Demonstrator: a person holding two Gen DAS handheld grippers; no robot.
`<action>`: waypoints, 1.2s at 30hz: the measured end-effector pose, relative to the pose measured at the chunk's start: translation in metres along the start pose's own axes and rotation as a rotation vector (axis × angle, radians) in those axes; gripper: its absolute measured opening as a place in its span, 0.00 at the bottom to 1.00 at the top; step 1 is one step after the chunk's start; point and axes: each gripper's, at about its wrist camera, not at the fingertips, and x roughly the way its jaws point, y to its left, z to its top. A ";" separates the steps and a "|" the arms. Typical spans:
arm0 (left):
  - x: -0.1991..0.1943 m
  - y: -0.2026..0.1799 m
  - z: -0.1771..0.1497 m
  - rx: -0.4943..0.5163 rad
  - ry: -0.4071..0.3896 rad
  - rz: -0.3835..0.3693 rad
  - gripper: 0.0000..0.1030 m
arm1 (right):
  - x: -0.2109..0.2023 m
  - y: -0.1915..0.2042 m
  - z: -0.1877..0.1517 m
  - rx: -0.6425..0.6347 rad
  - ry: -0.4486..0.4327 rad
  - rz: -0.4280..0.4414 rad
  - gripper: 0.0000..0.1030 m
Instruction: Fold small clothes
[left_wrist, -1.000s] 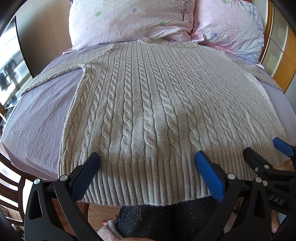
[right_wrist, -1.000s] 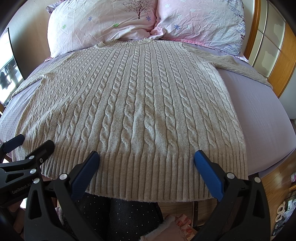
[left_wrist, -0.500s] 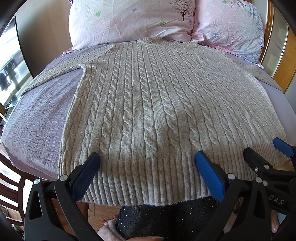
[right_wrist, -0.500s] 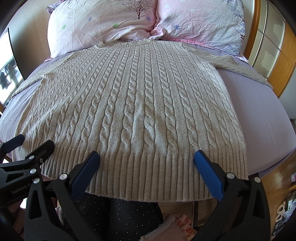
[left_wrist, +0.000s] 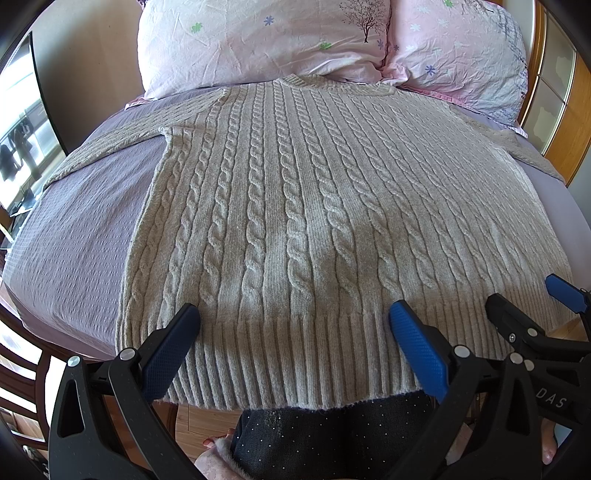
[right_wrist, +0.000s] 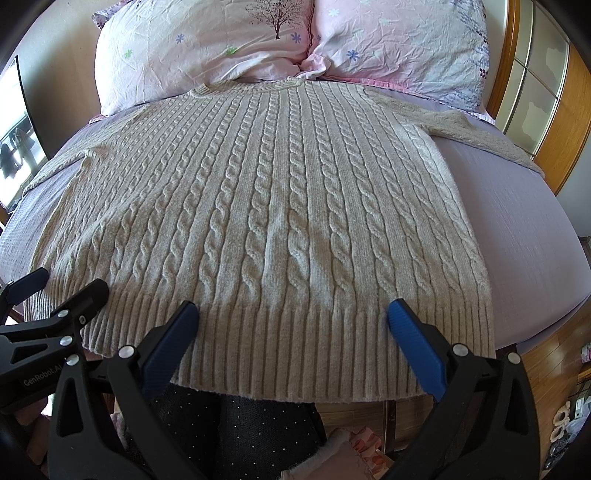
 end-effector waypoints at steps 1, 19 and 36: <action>0.000 0.000 0.000 0.000 0.000 0.000 0.99 | 0.000 0.000 0.000 0.000 0.000 0.000 0.98; -0.005 -0.002 -0.003 -0.006 -0.001 0.012 0.99 | 0.002 -0.007 0.005 -0.075 -0.029 0.071 0.98; -0.008 0.079 0.073 -0.175 -0.254 -0.262 0.99 | 0.055 -0.352 0.132 0.800 -0.157 0.012 0.61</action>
